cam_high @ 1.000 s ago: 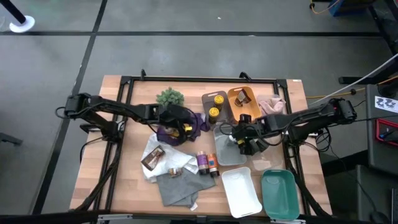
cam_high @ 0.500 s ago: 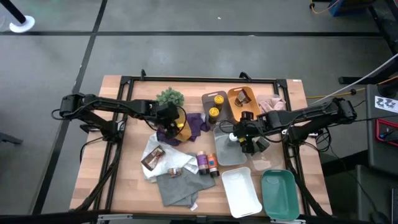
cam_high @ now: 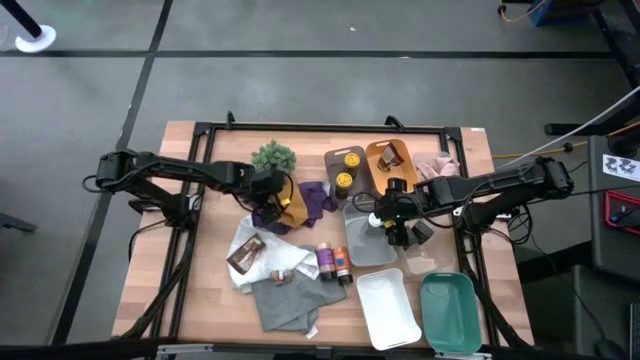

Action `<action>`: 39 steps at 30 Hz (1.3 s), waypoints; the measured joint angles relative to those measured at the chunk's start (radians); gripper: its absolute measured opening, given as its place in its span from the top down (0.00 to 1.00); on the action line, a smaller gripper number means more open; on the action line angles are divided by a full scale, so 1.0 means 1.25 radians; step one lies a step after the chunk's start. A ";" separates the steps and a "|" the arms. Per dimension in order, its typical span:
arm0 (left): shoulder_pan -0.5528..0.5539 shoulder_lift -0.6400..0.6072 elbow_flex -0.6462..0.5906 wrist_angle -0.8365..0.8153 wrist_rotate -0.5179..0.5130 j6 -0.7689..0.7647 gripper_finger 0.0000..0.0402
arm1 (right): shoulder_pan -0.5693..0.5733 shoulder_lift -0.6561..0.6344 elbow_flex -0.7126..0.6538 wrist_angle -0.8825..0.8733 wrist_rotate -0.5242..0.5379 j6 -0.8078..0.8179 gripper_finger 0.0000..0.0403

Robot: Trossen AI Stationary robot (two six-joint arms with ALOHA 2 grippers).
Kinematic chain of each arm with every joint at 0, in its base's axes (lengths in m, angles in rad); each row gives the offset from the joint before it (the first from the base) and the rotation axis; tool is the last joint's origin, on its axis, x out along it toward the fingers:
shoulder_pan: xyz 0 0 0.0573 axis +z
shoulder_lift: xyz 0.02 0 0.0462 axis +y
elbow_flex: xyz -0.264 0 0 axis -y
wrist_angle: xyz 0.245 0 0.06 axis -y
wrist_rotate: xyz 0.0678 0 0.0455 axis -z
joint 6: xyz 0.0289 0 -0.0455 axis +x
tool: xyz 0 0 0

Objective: Sort spices by type
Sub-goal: Put the top brown seasoning bottle into the white bin

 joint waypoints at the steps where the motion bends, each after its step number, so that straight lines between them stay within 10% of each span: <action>1: 0.000 0.000 -0.005 0.002 0.000 -0.006 0.38 | 0.000 0.000 0.000 0.000 0.000 0.000 0.26; 13: 0.000 0.000 -0.065 0.091 -0.001 -0.012 0.39 | 0.000 0.000 0.000 0.001 -0.001 0.000 0.26; 22: 0.000 0.000 -0.065 0.083 -0.001 -0.062 0.60 | 0.000 0.000 0.000 0.002 -0.001 0.000 0.26; 39: 0.000 0.000 -0.014 0.082 -0.001 -0.046 0.59 | 0.000 -0.001 0.000 0.001 0.000 0.000 0.26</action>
